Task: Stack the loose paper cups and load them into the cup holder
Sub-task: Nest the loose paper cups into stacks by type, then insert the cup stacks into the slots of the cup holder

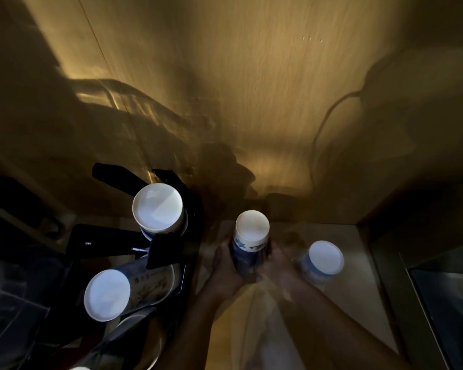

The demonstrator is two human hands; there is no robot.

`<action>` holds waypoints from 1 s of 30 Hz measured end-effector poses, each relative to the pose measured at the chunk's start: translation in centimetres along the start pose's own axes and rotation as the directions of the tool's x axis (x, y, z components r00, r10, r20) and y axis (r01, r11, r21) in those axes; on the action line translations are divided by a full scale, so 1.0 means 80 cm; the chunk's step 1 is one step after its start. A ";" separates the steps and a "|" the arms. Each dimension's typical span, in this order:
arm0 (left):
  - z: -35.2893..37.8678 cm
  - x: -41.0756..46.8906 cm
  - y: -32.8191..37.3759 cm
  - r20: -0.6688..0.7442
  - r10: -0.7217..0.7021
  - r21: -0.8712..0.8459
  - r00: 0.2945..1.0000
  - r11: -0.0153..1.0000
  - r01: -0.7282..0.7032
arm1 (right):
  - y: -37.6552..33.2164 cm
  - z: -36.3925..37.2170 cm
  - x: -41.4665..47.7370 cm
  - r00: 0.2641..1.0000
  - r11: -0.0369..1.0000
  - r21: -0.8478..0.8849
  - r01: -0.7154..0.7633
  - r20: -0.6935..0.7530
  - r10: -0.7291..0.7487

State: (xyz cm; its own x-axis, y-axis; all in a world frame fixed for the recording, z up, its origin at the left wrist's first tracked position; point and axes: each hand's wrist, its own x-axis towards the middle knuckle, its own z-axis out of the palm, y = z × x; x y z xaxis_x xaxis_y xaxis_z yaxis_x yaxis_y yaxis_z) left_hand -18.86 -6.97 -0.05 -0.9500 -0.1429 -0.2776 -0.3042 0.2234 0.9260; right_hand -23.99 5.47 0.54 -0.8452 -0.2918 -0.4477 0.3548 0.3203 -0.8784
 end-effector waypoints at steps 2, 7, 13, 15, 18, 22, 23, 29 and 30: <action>-0.001 0.005 -0.007 -0.003 -0.010 0.065 1.000 0.998 0.010 | 0.008 0.000 -0.005 0.999 1.000 0.031 0.003 0.051 -0.004; 0.001 0.013 -0.017 0.052 -0.030 -0.007 0.998 1.000 0.030 | 0.010 -0.002 -0.008 0.993 0.995 0.102 -0.012 0.122 -0.001; 0.000 -0.009 -0.003 0.005 -0.026 -0.063 1.000 0.998 0.027 | 0.001 -0.008 -0.031 0.990 0.974 0.221 -0.055 0.142 0.023; -0.003 -0.018 0.008 -0.011 -0.009 -0.049 1.000 0.999 0.009 | -0.004 -0.006 -0.040 0.994 0.959 0.278 -0.053 0.104 0.025; -0.010 -0.028 0.033 -0.046 0.057 -0.070 0.997 0.996 -0.060 | -0.025 -0.008 -0.051 0.998 0.963 0.268 0.013 0.061 -0.031; -0.022 -0.040 0.078 -0.070 0.175 -0.107 0.982 0.977 -0.182 | -0.063 -0.017 -0.067 0.994 0.975 0.205 0.090 0.036 -0.100; -0.026 -0.045 0.090 -0.080 0.212 -0.106 0.974 0.970 -0.220 | -0.073 -0.020 -0.073 0.990 0.971 0.203 0.126 0.031 -0.135; -0.059 -0.088 0.165 -0.174 0.414 -0.023 0.893 0.905 -0.424 | -0.152 -0.024 -0.128 0.927 0.914 0.175 0.366 0.012 -0.374; -0.064 -0.096 0.176 -0.190 0.441 -0.020 0.877 0.891 -0.453 | -0.164 -0.022 -0.140 0.915 0.903 0.161 0.398 -0.002 -0.403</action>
State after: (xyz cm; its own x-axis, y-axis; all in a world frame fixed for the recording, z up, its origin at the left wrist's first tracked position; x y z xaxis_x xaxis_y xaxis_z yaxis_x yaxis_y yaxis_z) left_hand -15.45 -7.67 16.41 -0.9540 -0.2098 0.2140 0.1605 0.2450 0.9561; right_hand -19.87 6.11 17.35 -0.9172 -0.3946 -0.0553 0.0484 0.0275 -0.9984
